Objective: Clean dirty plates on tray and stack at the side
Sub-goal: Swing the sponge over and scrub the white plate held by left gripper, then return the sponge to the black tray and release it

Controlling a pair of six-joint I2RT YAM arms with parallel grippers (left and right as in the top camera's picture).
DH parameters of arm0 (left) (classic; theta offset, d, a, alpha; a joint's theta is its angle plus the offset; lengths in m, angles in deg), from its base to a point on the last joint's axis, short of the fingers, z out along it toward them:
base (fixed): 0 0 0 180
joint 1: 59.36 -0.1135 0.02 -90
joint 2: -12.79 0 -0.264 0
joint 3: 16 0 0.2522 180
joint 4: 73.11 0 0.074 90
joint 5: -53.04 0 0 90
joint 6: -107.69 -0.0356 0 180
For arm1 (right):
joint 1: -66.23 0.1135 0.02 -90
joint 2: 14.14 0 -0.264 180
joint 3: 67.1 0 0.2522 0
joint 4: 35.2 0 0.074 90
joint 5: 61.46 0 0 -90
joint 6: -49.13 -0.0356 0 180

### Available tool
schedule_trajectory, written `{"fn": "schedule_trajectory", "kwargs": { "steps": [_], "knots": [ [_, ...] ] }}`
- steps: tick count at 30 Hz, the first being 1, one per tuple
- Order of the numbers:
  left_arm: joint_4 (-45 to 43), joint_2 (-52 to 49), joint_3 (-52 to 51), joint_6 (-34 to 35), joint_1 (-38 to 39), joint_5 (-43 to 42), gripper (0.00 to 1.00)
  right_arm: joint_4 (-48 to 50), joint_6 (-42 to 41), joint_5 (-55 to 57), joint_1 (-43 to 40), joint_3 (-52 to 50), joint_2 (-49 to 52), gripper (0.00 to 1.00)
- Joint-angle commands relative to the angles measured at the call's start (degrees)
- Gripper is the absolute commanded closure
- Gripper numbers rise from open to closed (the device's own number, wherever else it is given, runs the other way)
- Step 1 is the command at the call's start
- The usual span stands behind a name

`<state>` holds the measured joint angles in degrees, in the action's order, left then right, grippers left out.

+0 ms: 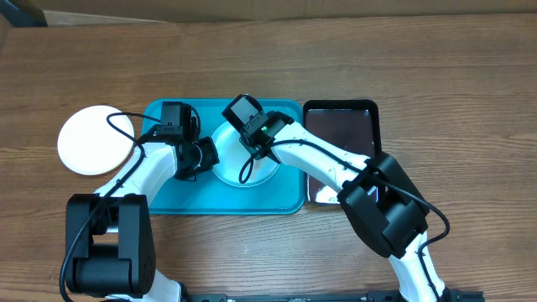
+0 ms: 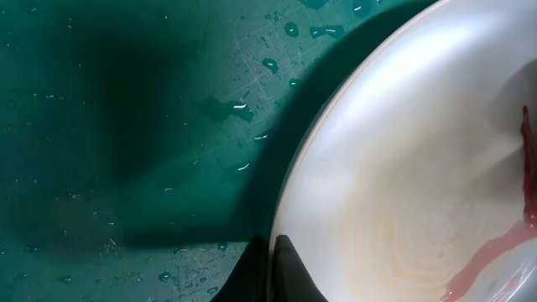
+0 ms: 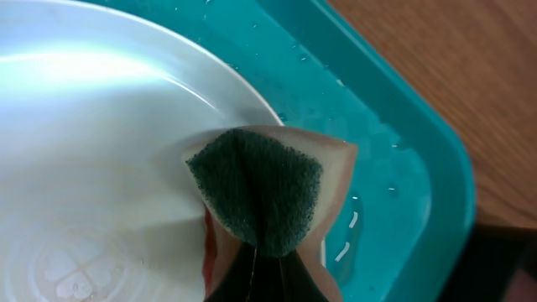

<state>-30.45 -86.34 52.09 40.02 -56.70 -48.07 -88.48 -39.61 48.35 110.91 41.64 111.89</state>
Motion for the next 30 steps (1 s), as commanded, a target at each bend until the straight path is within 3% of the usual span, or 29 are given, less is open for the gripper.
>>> {"fn": "schedule_trajectory", "kwargs": {
  "steps": [1,18,23,30],
  "knots": [
    [0.48,-0.61,-0.87,0.39,0.15,1.03,0.96,-0.15,-0.44,-4.61,-0.98,-0.15,2.36,0.96],
    [0.66,-0.61,-0.87,0.39,0.15,1.01,0.96,-3.23,-4.5,-34.16,-1.05,0.48,3.04,0.96],
    [0.66,-0.61,-0.87,0.39,0.15,1.03,0.96,-7.72,-4.5,-42.86,-2.64,7.08,1.18,0.96],
    [0.68,-0.61,-0.87,0.39,0.15,1.03,0.96,-18.29,-4.48,-42.49,-8.59,22.53,-2.8,0.96]
  ]
}}
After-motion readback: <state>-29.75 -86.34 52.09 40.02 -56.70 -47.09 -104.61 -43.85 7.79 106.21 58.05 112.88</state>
